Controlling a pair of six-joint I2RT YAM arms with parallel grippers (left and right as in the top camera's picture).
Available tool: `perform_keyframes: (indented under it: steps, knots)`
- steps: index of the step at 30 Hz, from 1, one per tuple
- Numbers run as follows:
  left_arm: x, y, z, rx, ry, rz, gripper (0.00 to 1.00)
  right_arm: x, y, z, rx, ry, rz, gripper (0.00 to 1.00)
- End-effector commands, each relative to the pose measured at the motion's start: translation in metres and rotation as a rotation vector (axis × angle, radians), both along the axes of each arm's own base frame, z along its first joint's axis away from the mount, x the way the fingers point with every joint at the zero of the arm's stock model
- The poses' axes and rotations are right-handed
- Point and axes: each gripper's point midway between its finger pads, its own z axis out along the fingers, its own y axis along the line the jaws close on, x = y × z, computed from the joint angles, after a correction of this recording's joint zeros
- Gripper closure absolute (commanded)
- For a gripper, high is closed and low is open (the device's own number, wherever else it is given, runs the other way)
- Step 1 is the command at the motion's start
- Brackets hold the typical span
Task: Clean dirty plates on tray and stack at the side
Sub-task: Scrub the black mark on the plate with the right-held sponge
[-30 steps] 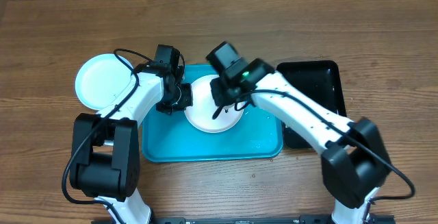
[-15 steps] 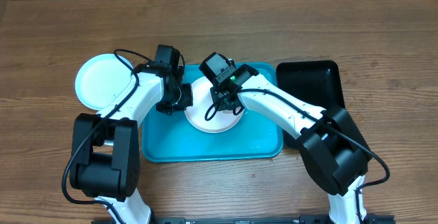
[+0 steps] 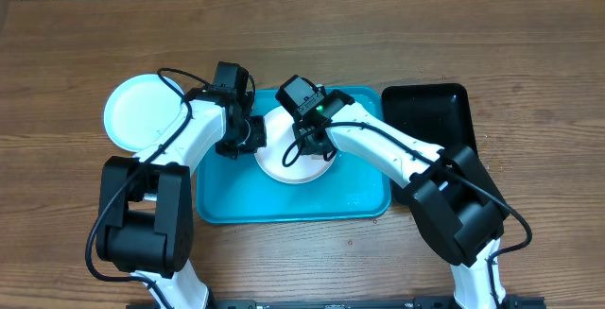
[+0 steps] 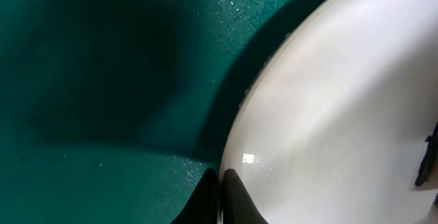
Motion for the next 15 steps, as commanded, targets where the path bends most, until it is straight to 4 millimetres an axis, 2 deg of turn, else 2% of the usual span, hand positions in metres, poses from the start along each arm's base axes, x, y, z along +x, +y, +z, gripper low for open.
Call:
perform_keyframes:
  steps: [1,4,5,6,7,15]
  knots:
    - [-0.0056,-0.0022,-0.0080,-0.006,0.032,0.002,0.96,0.0063,-0.0013,0.0044,-0.002,-0.022,-0.014,0.78]
    - [-0.0057,-0.0023,-0.0080,-0.006,0.032,0.002,0.96,0.0069,-0.0008,0.0046,0.000,-0.025,-0.015,0.75]
    - [-0.0056,-0.0022,-0.0080,-0.006,0.032,0.002,0.96,0.0068,-0.0009,0.0046,-0.001,-0.025,-0.014,0.80]
    - [-0.0057,-0.0023,-0.0080,-0.006,0.032,0.002,0.96,0.0068,-0.0009,0.0046,-0.001,-0.024,-0.015,0.91]
    - [-0.0057,-0.0023,-0.0080,-0.006,0.032,0.002,0.96,0.0068,-0.0009,0.0046,-0.001,-0.024,-0.014,0.96]
    - [-0.0057,-0.0023,-0.0080,-0.006,0.033,0.002,0.96,0.0123,-0.0096,0.0054,-0.049,-0.059,-0.028,0.96]
